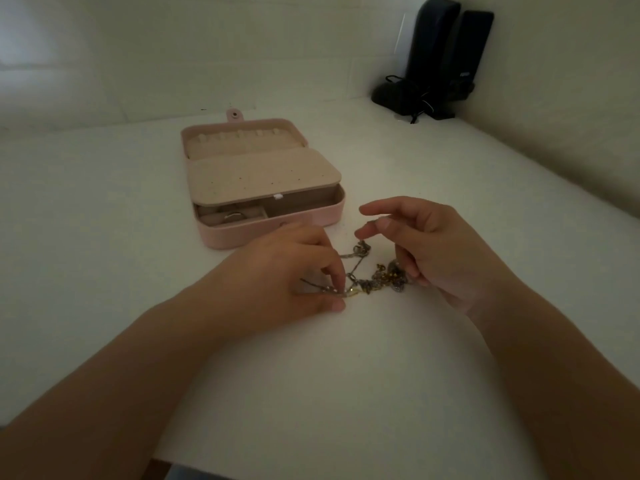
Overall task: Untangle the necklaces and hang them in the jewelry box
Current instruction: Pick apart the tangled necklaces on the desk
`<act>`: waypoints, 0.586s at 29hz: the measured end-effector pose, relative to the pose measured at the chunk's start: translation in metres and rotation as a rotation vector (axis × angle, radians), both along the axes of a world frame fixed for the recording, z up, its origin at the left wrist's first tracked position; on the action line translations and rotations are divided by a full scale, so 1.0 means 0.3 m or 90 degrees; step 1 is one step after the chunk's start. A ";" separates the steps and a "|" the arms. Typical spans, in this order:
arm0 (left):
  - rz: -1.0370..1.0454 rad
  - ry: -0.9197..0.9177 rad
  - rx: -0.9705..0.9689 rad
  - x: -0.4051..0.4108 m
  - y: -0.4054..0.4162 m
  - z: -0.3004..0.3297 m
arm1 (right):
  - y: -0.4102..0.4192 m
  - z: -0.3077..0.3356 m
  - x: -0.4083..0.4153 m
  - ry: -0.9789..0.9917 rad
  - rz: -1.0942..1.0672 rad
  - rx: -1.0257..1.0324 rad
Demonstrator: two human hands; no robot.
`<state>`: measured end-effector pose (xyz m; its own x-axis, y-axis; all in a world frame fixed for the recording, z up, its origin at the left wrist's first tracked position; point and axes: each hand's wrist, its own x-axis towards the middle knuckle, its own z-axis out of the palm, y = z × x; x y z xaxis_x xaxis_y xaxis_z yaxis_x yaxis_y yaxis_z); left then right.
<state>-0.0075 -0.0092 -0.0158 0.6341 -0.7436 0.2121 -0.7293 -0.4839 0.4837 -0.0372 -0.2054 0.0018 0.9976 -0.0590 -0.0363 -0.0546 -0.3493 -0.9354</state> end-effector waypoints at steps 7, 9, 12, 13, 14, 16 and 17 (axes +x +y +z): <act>-0.041 0.048 0.017 -0.006 0.010 0.020 | -0.013 -0.019 0.013 -0.033 -0.006 -0.158; -0.009 0.083 0.012 -0.011 0.007 0.028 | -0.030 -0.018 0.015 -0.065 -0.041 -0.241; 0.018 0.138 0.011 -0.016 0.004 0.037 | -0.041 -0.001 0.002 -0.103 -0.028 -0.295; 0.021 0.152 0.008 -0.016 0.005 0.038 | -0.040 0.007 -0.003 -0.103 0.000 -0.298; 0.025 0.167 0.005 -0.017 0.007 0.039 | -0.037 0.016 -0.010 -0.089 0.038 -0.302; 0.030 0.184 0.012 -0.014 0.015 0.041 | -0.035 0.030 -0.022 -0.033 0.125 -0.323; 0.032 0.175 0.026 -0.013 0.017 0.042 | -0.037 0.033 -0.027 -0.006 0.165 -0.346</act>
